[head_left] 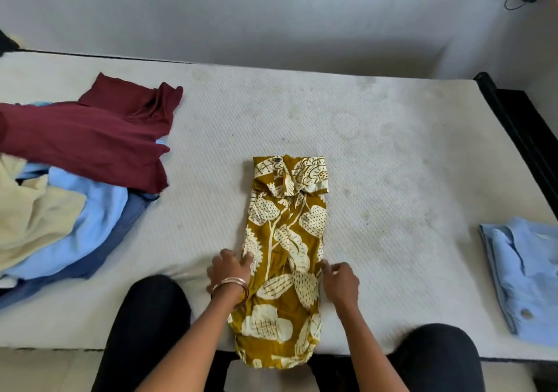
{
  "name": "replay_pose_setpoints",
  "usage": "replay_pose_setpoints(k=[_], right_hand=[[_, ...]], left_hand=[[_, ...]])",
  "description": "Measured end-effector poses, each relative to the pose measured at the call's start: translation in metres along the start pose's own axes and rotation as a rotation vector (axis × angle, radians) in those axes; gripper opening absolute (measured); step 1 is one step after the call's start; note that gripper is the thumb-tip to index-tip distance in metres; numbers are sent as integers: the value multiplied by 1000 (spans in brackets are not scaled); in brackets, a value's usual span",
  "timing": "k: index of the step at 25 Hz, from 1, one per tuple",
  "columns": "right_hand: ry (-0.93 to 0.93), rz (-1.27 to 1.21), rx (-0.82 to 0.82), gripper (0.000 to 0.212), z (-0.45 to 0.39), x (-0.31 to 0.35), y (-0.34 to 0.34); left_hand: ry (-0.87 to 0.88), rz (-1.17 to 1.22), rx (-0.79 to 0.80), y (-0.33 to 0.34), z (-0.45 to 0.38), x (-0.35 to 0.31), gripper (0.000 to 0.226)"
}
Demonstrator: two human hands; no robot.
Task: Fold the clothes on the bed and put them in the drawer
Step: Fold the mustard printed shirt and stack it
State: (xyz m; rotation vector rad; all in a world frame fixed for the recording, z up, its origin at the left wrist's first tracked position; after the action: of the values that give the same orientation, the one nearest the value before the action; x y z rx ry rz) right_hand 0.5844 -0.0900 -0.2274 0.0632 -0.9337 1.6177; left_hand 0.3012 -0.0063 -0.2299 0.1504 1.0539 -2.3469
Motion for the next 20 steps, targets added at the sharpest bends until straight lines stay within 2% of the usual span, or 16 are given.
replay_pose_setpoints(k=[2,5,9,12,14,16,18,20], right_hand=[[55,33,147,37,16,-17,24],[9,18,218,34,33,-28,46],[8,-474,288,29,57,-27,41],[-67,-578,377,34,69,-26,33],[-154,-584,405,25,75,-19,23],[-157,-493,449,14,78,-15,15],[-80,-408,556,25,76,-17,13],[-2,-372,684,36,76,-20,11]], left_hand=[[-25,-25,146,22,12,20,65],[23,13,230,27,33,21,50],[99,351,156,7,56,17,42],[207,365,250,7,64,11,32],[66,585,364,11,67,18,24],[-145,768,512,19,77,27,13],[-259,768,670,26,87,30,10],[-304,784,745,24,95,29,5]])
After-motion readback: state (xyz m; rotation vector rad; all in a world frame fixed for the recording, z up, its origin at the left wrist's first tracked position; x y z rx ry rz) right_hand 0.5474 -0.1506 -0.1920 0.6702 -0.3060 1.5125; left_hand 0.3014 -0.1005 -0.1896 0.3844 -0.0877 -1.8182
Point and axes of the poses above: each hand's wrist, its own z-axis away from the middle knuckle, its own y-axis out of the palm, x = y × z, the point moved 8 cm from there along -z, towards the middle knuckle, and after that the axes turned 12 degrees about x, right-handed, at the moved point
